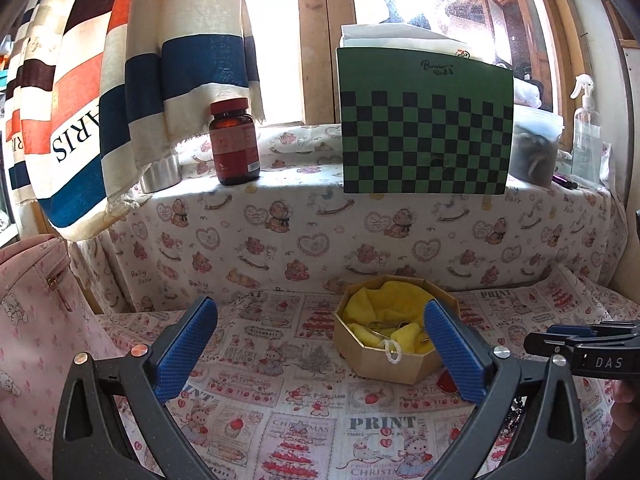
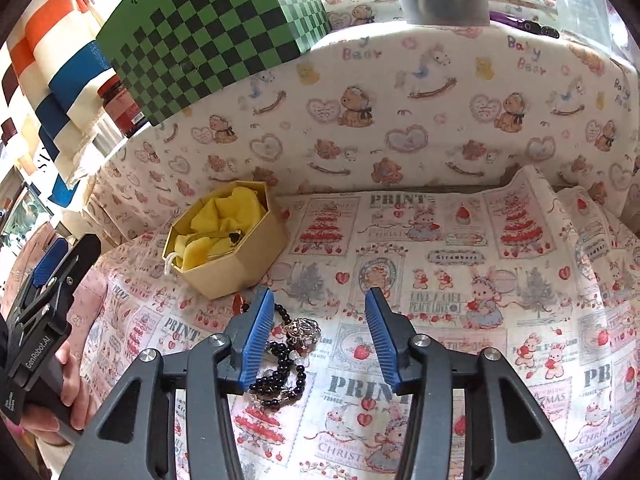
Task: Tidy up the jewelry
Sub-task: 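Lift the black bead bracelet with the right tool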
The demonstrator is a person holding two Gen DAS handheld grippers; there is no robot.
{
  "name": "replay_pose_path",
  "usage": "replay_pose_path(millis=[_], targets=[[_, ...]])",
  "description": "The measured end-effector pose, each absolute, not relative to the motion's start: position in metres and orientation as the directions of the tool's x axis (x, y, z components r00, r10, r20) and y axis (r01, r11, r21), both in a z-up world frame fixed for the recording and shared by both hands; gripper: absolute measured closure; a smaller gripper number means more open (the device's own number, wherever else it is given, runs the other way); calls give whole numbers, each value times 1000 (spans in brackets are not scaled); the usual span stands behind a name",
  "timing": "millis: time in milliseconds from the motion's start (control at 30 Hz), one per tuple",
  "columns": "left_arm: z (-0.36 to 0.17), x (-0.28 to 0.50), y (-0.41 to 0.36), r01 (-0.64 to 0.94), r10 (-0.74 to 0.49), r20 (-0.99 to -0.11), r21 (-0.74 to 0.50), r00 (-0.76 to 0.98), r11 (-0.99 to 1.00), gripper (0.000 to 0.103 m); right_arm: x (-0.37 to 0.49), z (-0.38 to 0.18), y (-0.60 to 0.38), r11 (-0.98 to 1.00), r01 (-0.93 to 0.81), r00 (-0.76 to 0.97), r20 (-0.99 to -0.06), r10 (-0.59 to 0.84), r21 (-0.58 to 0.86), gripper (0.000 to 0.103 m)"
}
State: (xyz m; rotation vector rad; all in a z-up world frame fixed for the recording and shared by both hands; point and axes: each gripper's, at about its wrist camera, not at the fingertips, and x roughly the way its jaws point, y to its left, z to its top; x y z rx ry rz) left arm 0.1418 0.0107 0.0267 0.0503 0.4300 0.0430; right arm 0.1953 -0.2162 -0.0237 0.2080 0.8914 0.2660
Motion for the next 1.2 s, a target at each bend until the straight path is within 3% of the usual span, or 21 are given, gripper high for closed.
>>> replay_pose_path(millis=[33, 67, 133, 267, 367, 533, 667, 767, 867, 967, 1033, 1133, 1200], targets=[[27, 142, 11, -32, 53, -415, 57, 908, 998, 1, 194, -25, -215, 951, -142, 593, -746, 304, 275, 54], [27, 142, 11, -33, 55, -414, 59, 909, 998, 1, 195, -27, -211, 952, -153, 583, -754, 303, 265, 64], [27, 141, 10, -34, 57, -411, 64, 910, 997, 1, 197, -30, -206, 944, -184, 569, -753, 329, 274, 72], [27, 141, 8, -31, 60, -406, 77, 912, 997, 1, 198, -37, -195, 935, -223, 566, -745, 354, 275, 76], [26, 141, 7, -30, 62, -404, 86, 913, 996, 1, 201, -45, -185, 946, -227, 544, -775, 321, 232, 91], [27, 141, 8, -31, 61, -405, 80, 912, 996, 1, 195, -40, -187, 950, -212, 588, -747, 310, 228, 92], [27, 141, 9, -35, 63, -400, 77, 914, 996, 1, 187, -21, -207, 877, -260, 614, -632, 474, 405, 92], [27, 141, 9, -37, 65, -397, 79, 915, 996, 1, 181, -13, -201, 981, -138, 717, -670, 194, 136, 92], [27, 141, 9, -33, 63, -401, 81, 914, 996, 1, 193, -26, -220, 894, -169, 598, -677, 428, 416, 92], [27, 140, 8, -28, 61, -400, 88, 914, 996, 1, 188, -18, -217, 946, -150, 676, -669, 309, 286, 92], [27, 141, 7, -22, 57, -401, 91, 914, 996, 1, 189, -19, -226, 889, -175, 636, -641, 431, 424, 92], [26, 142, 4, -4, 41, -412, 91, 910, 996, 1, 186, -14, -228, 921, -146, 680, -640, 358, 361, 92], [25, 143, 3, 25, 10, -429, 76, 903, 997, 8, 190, -18, -232, 869, -163, 636, -624, 454, 466, 92]])
